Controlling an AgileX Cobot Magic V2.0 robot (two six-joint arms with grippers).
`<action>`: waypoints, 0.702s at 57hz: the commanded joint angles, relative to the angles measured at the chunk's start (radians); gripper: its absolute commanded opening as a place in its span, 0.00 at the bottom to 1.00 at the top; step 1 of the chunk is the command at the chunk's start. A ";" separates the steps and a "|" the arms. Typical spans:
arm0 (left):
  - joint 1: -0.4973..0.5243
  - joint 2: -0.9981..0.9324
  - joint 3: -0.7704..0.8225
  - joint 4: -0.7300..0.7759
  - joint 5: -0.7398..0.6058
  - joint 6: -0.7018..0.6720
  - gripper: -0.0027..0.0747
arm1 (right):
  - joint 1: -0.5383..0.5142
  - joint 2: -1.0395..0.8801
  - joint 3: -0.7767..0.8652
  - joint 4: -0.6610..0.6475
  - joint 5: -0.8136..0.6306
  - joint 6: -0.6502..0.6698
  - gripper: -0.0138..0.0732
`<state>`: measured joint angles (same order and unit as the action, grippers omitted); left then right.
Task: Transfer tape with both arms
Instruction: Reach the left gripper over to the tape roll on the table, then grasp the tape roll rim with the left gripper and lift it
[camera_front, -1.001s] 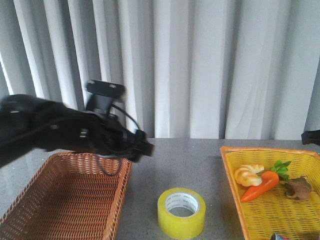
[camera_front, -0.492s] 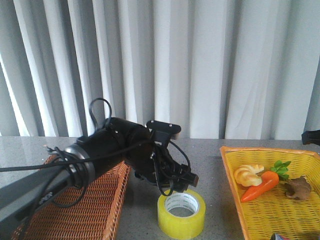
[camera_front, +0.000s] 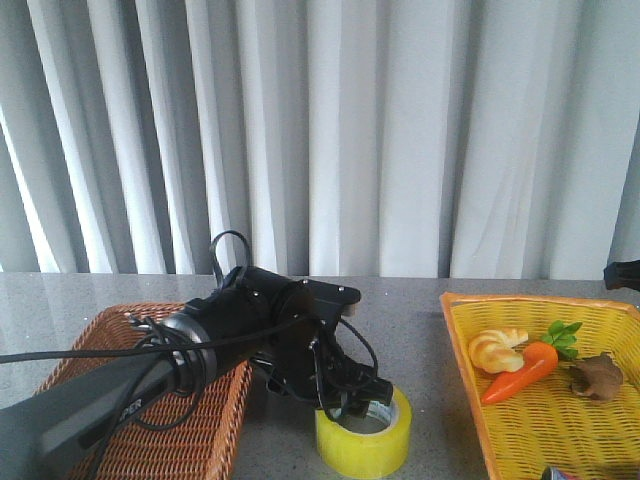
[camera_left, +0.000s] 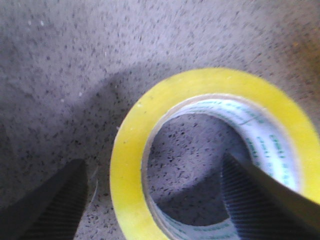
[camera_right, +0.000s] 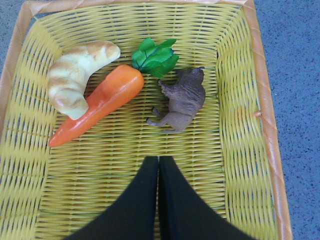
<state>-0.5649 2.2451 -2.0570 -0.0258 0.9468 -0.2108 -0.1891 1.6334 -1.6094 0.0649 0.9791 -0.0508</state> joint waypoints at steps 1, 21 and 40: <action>-0.005 -0.042 -0.030 0.001 -0.030 -0.017 0.65 | -0.003 -0.041 -0.022 -0.003 -0.049 -0.011 0.15; -0.005 -0.039 -0.030 0.001 -0.117 -0.091 0.19 | -0.003 -0.041 -0.022 -0.003 -0.049 -0.011 0.15; -0.005 -0.151 -0.030 0.004 -0.177 -0.032 0.03 | -0.003 -0.041 -0.022 -0.003 -0.049 -0.011 0.15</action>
<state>-0.5649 2.2319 -2.0570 -0.0130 0.8645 -0.2656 -0.1891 1.6334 -1.6094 0.0649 0.9791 -0.0508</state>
